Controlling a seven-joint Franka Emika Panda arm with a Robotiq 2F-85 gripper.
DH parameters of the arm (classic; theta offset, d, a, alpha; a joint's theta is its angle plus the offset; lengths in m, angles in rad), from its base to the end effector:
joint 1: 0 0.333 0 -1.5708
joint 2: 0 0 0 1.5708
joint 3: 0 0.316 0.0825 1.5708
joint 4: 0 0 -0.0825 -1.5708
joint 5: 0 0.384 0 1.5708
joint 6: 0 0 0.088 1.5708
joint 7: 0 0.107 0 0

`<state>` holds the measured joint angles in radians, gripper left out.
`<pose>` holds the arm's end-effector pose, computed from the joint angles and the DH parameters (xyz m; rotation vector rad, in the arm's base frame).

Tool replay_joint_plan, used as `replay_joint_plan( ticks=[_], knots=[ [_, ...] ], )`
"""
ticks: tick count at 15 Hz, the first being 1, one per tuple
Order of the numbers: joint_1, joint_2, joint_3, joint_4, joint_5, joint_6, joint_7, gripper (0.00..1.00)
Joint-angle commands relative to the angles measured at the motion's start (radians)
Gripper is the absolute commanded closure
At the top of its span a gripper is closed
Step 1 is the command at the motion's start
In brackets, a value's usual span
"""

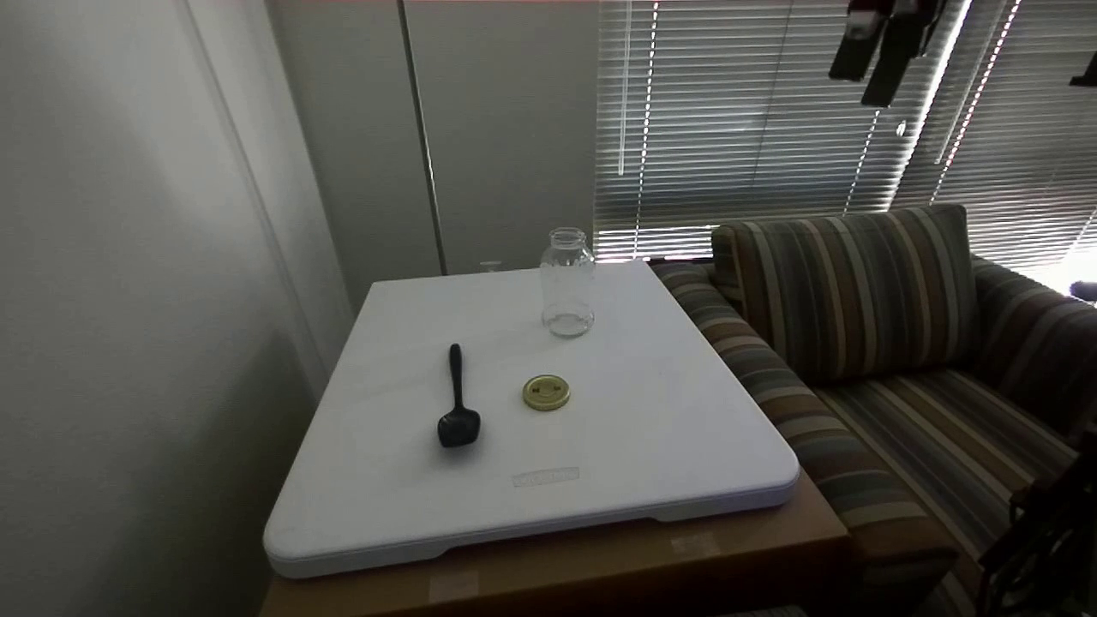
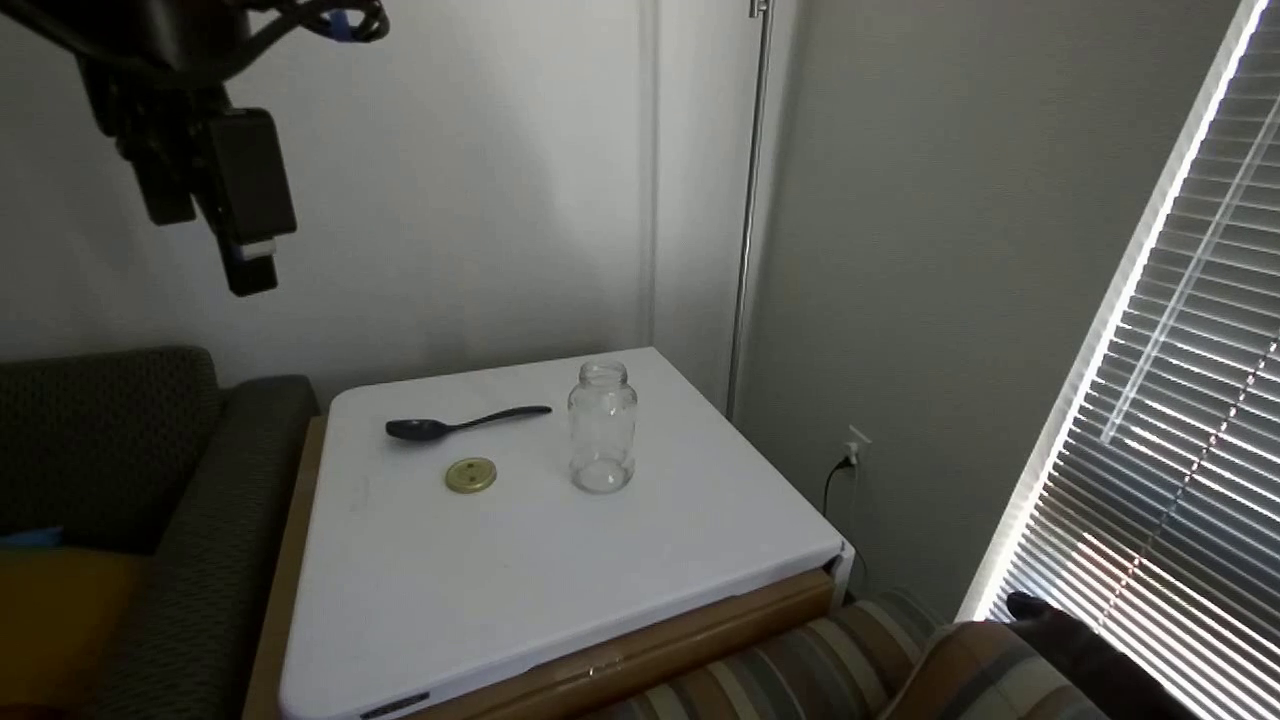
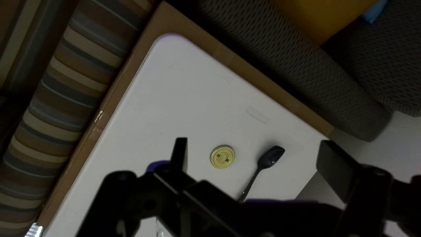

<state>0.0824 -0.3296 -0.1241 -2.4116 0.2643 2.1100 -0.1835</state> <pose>0.4431 -0.0076 0.4391 -2.8763 -0.0205 -0.0752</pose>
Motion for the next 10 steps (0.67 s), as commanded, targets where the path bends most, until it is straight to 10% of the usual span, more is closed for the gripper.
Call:
replay_joint_plan(
  ticks=[1, 10],
  knots=[
    [-0.002, 0.101, 0.093, 0.052, -0.056, 0.009, 0.090, 0.00],
    [0.026, 0.456, 0.200, 0.309, -0.089, 0.124, 0.077, 0.00]
  ],
)
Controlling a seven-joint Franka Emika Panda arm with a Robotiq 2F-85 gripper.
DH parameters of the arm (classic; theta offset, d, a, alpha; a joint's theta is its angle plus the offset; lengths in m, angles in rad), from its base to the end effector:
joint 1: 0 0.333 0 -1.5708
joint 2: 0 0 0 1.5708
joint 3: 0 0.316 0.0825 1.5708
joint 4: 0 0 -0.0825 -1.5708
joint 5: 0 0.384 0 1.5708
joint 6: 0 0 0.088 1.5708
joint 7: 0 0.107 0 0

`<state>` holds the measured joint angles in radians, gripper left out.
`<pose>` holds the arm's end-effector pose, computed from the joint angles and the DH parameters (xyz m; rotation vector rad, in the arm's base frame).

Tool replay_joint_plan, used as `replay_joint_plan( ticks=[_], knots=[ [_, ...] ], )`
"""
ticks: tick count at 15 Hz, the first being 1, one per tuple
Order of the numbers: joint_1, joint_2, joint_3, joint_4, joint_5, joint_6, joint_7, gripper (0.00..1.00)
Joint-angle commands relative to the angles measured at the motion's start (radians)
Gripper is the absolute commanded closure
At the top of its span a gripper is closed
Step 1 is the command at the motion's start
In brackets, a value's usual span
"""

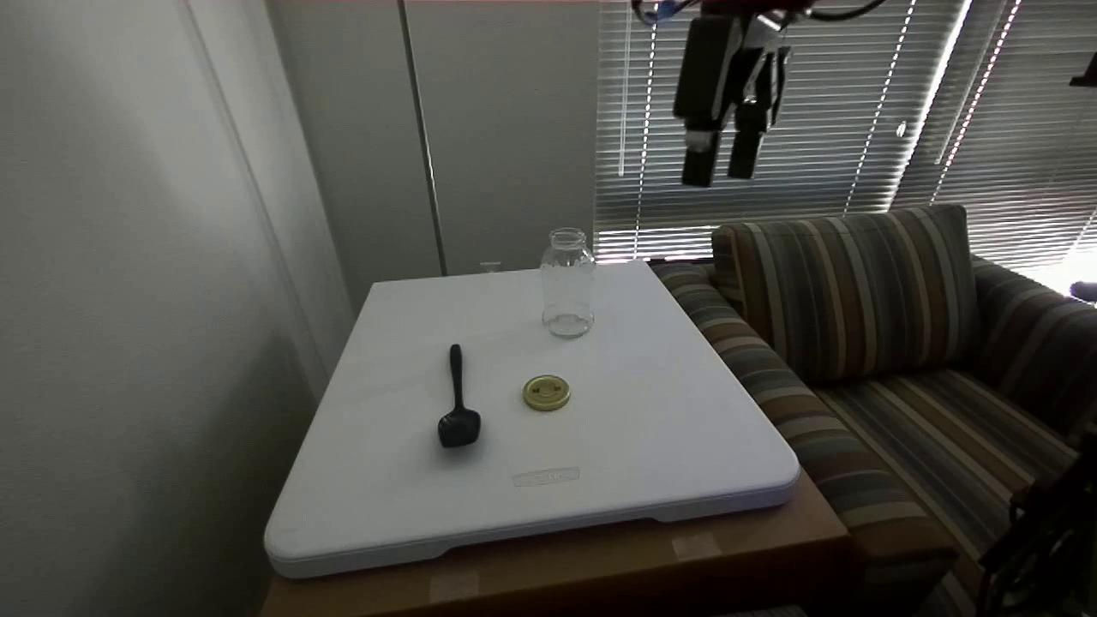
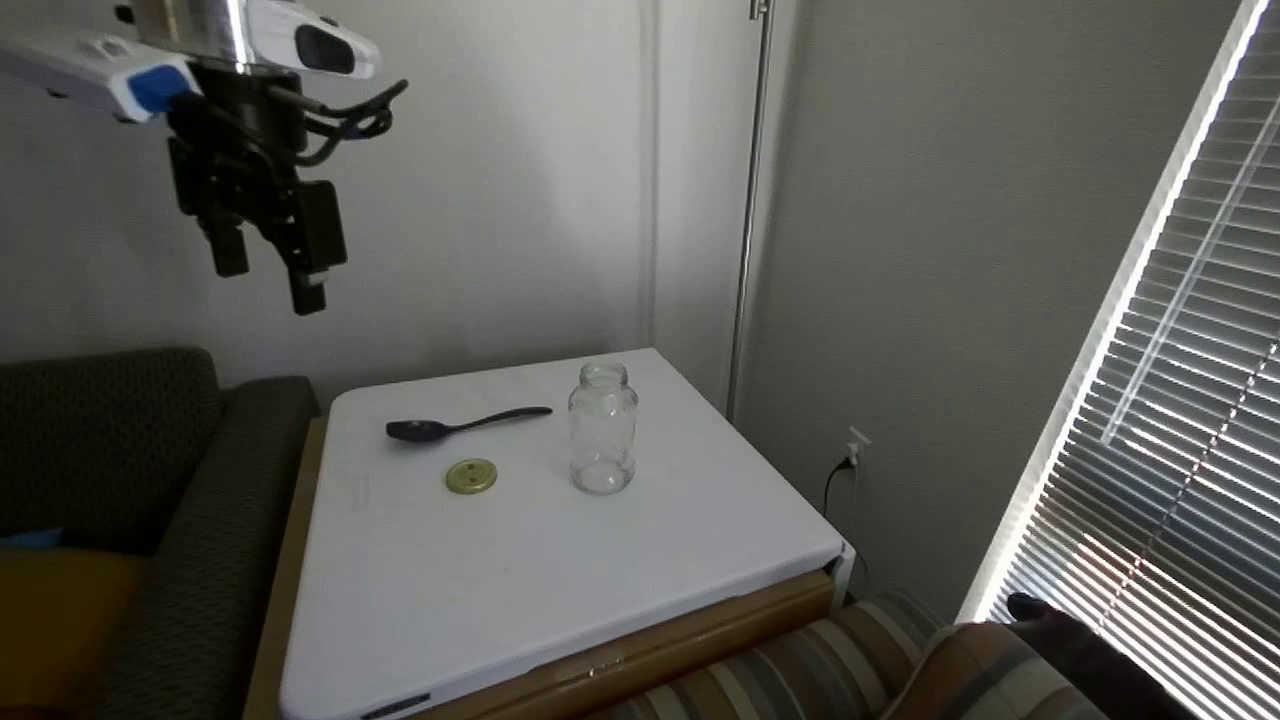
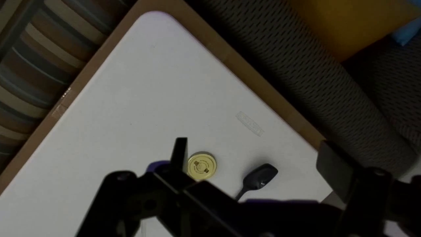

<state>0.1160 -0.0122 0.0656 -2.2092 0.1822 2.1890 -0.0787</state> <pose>0.5158 0.1014 0.3845 -2.9861 -0.2302 0.0233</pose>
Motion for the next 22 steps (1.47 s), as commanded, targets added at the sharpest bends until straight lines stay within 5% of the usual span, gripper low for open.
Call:
replay_joint_plan(
  ticks=[1, 7, 8, 12, 15, 22],
  knots=[
    [-0.008, 0.181, 0.015, 0.132, -0.007, 0.072, -0.032, 0.00],
    [-0.013, 0.381, 0.076, 0.273, 0.031, 0.146, -0.104, 0.00],
    [-0.010, 0.316, 0.060, 0.211, 0.002, 0.143, -0.042, 0.00],
    [-0.008, 0.376, 0.081, 0.262, 0.008, 0.143, -0.068, 0.00],
    [0.029, 0.386, 0.064, 0.256, -0.052, 0.164, 0.028, 0.00],
    [0.112, 0.621, 0.075, 0.444, -0.144, 0.165, 0.117, 0.00]
  ],
)
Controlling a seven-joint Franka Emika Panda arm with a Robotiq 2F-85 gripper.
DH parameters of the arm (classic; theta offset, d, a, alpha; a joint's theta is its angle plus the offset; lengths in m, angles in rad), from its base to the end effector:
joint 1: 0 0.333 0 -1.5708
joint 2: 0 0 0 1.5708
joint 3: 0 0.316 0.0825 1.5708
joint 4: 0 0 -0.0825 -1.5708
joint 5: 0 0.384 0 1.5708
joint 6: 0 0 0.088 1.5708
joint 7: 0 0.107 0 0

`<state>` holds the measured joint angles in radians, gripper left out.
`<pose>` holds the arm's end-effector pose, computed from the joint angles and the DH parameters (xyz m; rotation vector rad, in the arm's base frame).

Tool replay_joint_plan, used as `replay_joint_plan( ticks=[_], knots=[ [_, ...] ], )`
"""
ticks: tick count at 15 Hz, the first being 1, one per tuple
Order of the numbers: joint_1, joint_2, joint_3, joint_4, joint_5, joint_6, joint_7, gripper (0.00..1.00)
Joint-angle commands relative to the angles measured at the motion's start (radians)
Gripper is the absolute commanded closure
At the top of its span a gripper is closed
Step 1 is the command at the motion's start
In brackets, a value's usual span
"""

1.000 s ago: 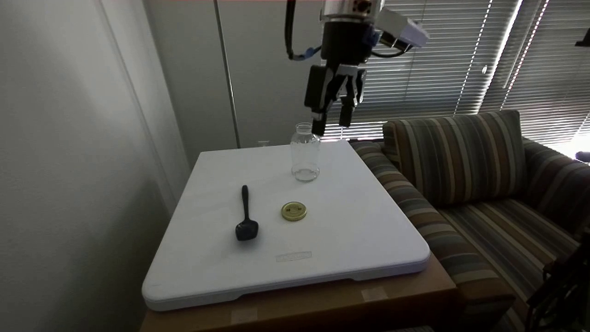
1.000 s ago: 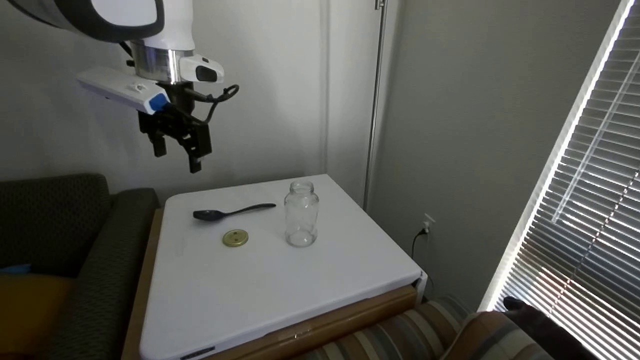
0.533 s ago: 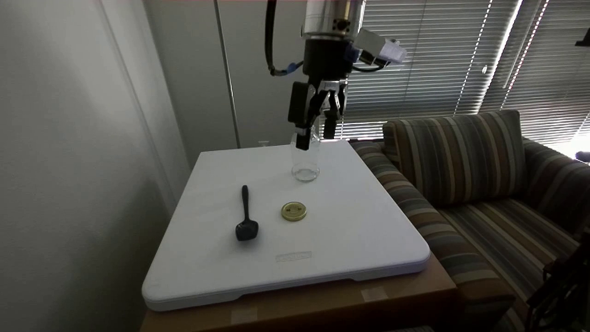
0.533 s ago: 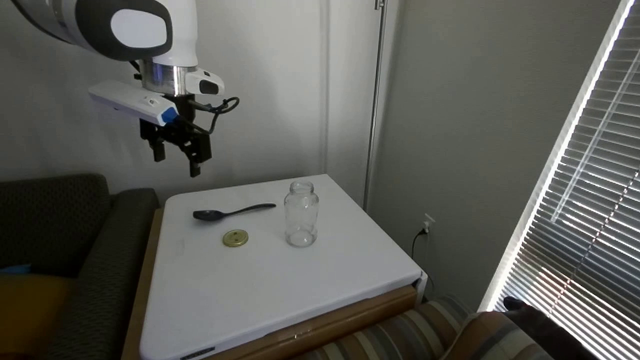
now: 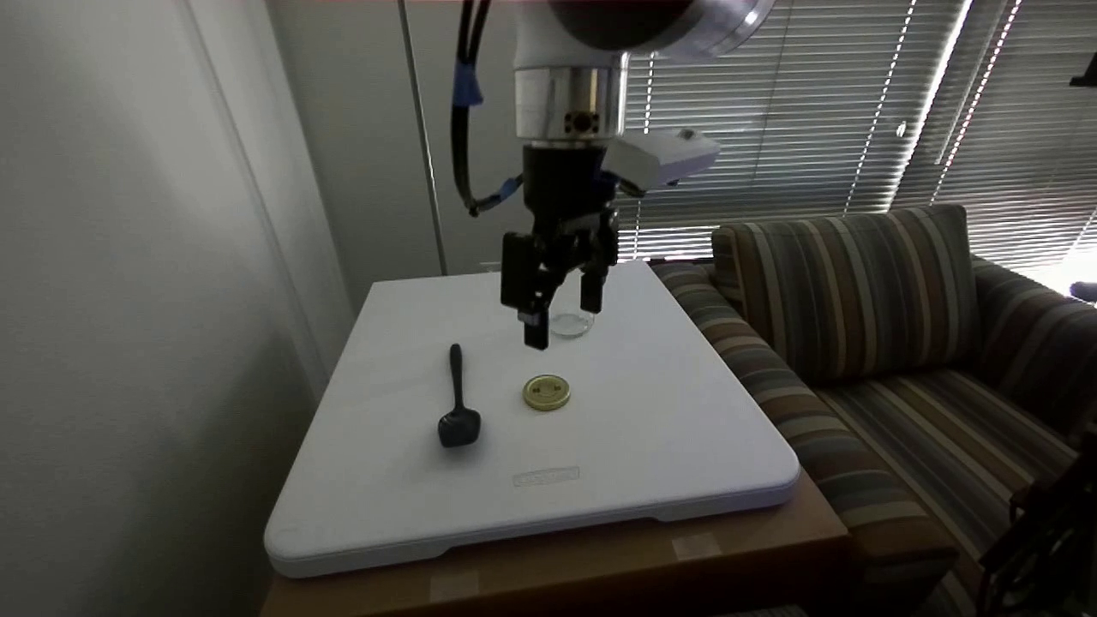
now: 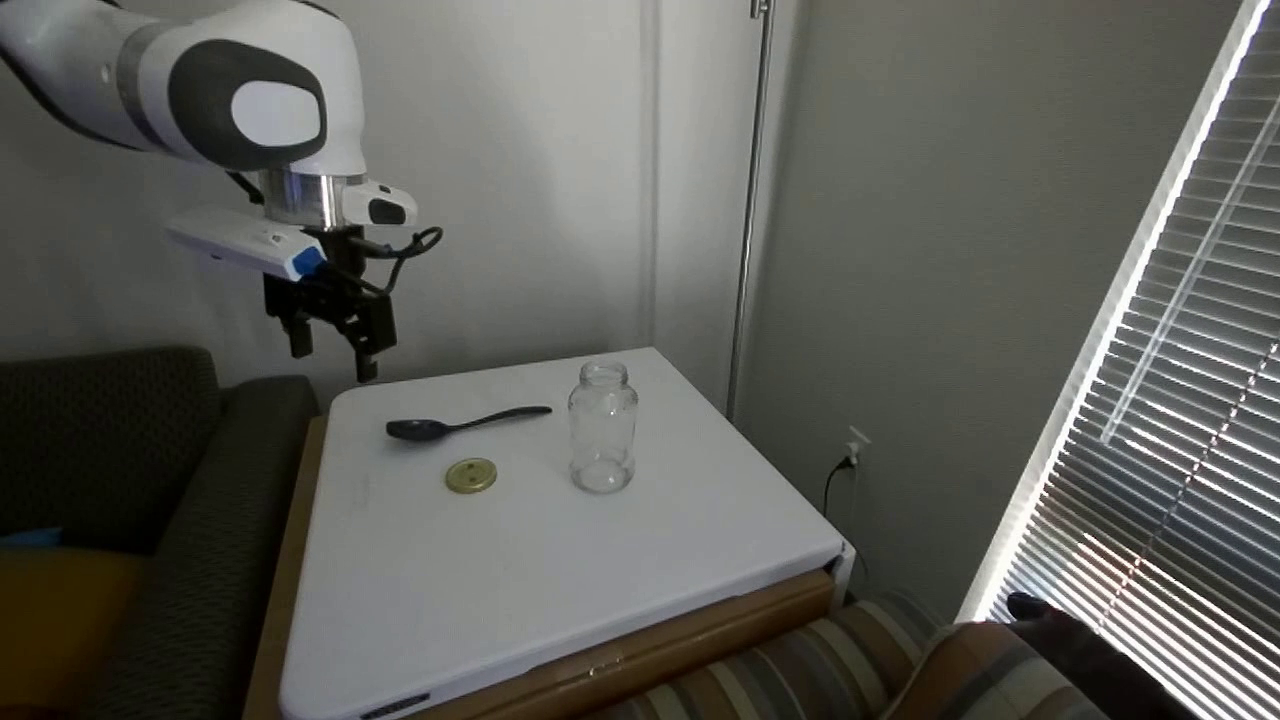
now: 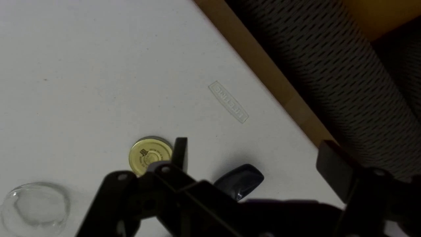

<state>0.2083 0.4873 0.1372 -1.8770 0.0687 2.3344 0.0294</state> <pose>0.5979 0.2114 0.2509 -3.0102 -0.3827 0.0718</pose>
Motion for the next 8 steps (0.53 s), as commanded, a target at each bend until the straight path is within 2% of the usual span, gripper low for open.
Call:
replay_joint_plan(
  ticks=[1, 5, 6, 8],
  knots=[
    [0.029, 0.161, 0.001, 0.145, -0.034, 0.032, 0.013, 0.00],
    [0.015, 0.285, 0.014, 0.255, -0.005, 0.110, -0.024, 0.00],
    [0.032, 0.227, 0.007, 0.191, -0.017, 0.082, 0.007, 0.00],
    [0.032, 0.254, 0.006, 0.211, -0.017, 0.088, 0.007, 0.00]
  ],
)
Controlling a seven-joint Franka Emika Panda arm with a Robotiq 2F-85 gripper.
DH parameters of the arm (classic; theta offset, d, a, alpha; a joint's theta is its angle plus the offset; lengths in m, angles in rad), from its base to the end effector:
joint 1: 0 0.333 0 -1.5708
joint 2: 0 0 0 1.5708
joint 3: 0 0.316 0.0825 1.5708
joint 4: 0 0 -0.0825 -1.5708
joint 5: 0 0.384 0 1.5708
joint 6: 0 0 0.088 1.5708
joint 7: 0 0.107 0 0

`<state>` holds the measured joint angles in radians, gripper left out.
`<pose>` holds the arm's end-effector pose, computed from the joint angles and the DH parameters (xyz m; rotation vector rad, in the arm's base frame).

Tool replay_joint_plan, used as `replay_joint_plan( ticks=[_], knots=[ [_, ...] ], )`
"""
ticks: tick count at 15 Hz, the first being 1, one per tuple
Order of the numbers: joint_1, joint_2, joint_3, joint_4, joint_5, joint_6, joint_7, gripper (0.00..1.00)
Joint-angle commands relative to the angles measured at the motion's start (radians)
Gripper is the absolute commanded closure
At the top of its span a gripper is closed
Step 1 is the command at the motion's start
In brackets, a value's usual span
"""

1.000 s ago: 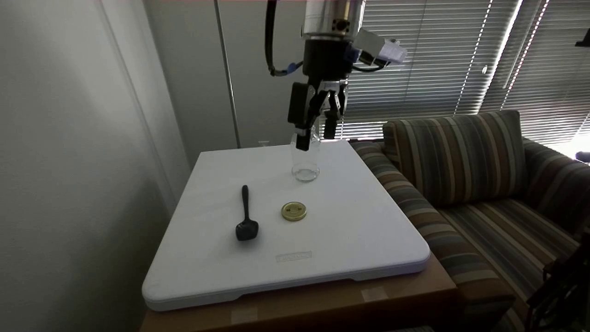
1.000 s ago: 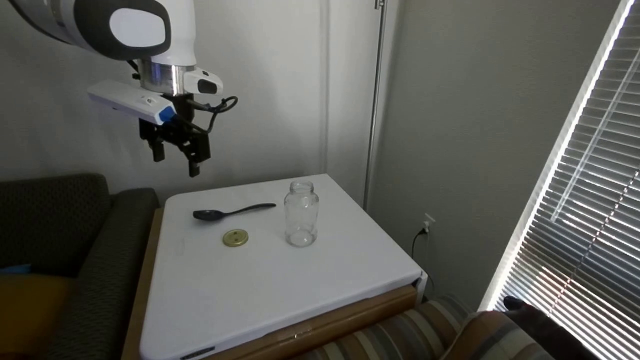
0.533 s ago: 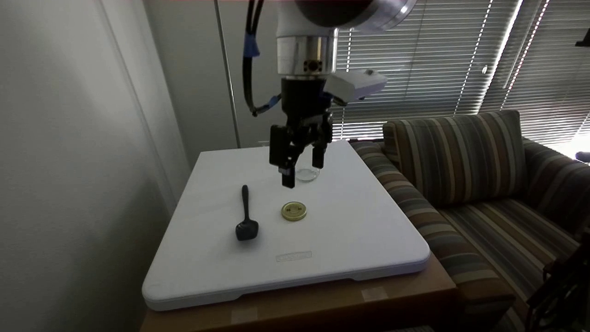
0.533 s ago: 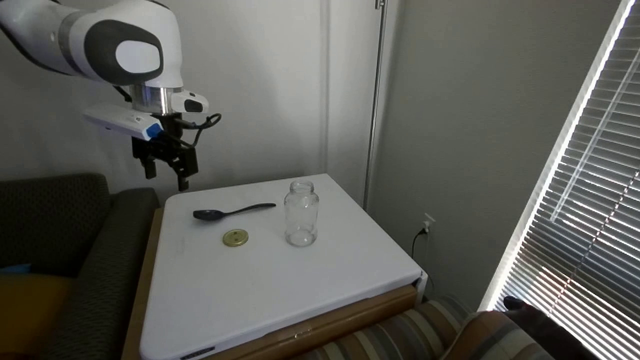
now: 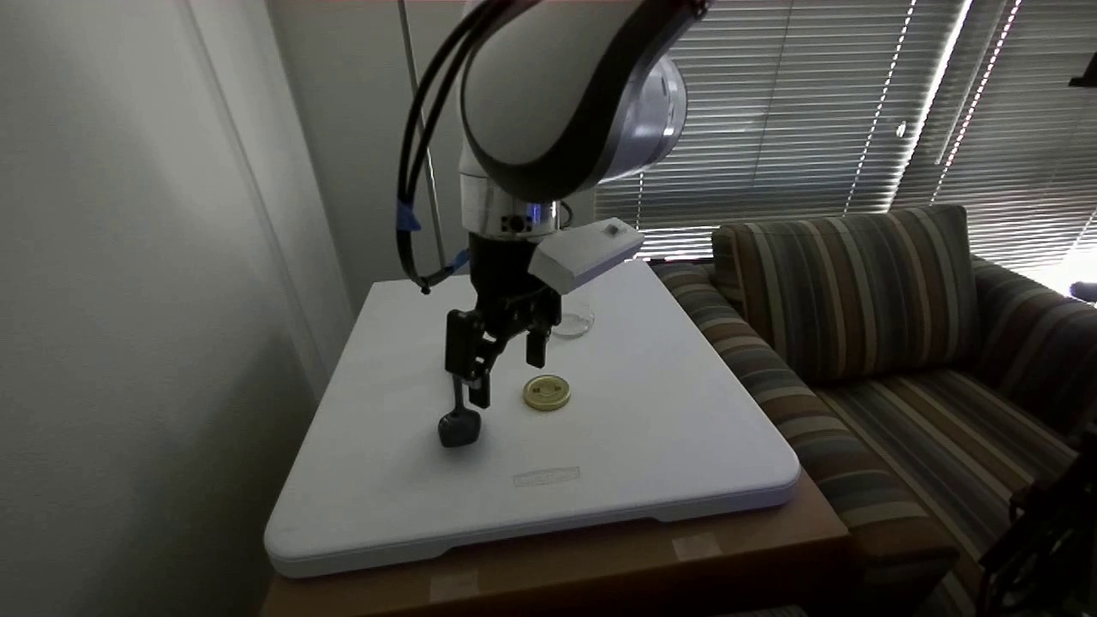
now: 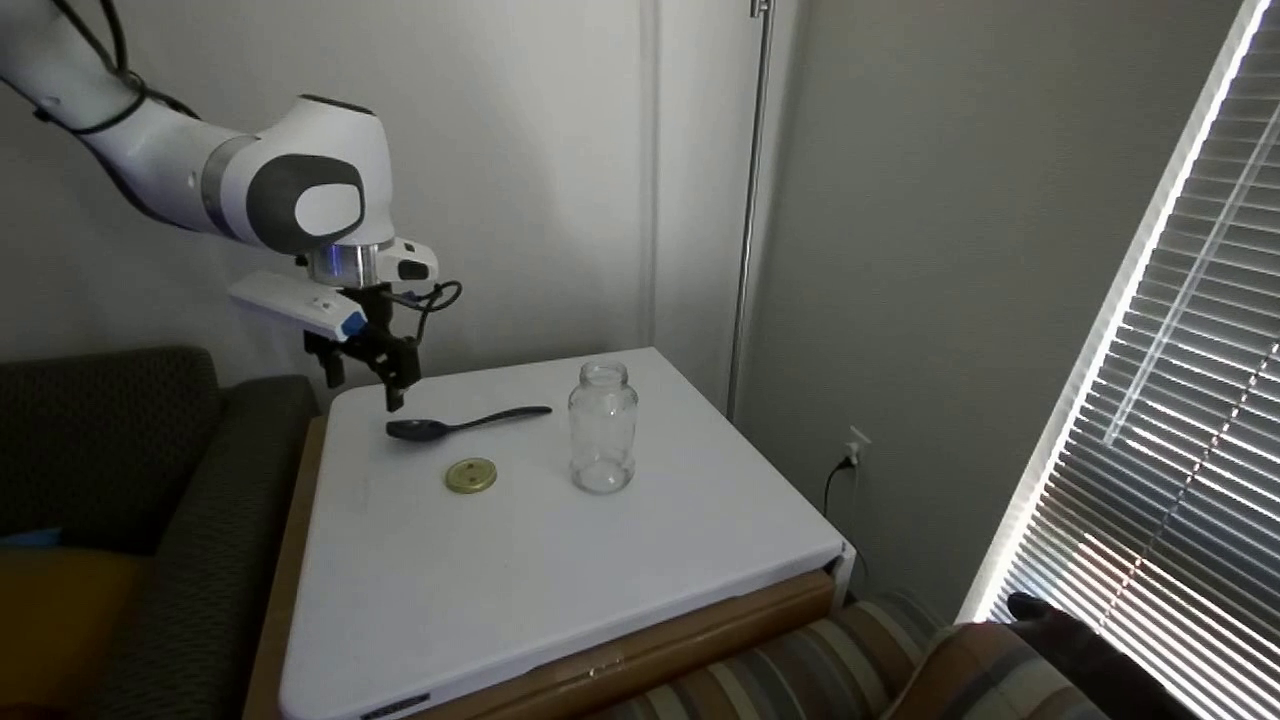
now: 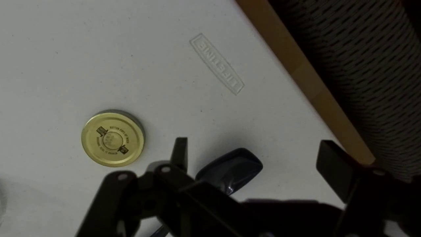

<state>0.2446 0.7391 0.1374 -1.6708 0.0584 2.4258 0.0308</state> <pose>0.6368 0.2453 0.1787 -2.9817 -0.4065 0.0096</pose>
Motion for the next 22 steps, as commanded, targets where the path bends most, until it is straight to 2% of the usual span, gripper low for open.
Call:
replay_joint_plan(
  ticks=[1, 10, 15, 22],
  knots=[
    [-0.003, 0.002, 0.007, 0.005, -0.007, -0.004, 0.006, 0.00],
    [0.121, 0.128, -0.042, 0.141, -0.139, -0.067, 0.098, 0.00],
    [0.182, 0.187, -0.097, 0.215, -0.233, -0.078, 0.140, 0.00],
    [0.218, 0.281, -0.133, 0.322, -0.303, -0.072, 0.164, 0.00]
  ],
)
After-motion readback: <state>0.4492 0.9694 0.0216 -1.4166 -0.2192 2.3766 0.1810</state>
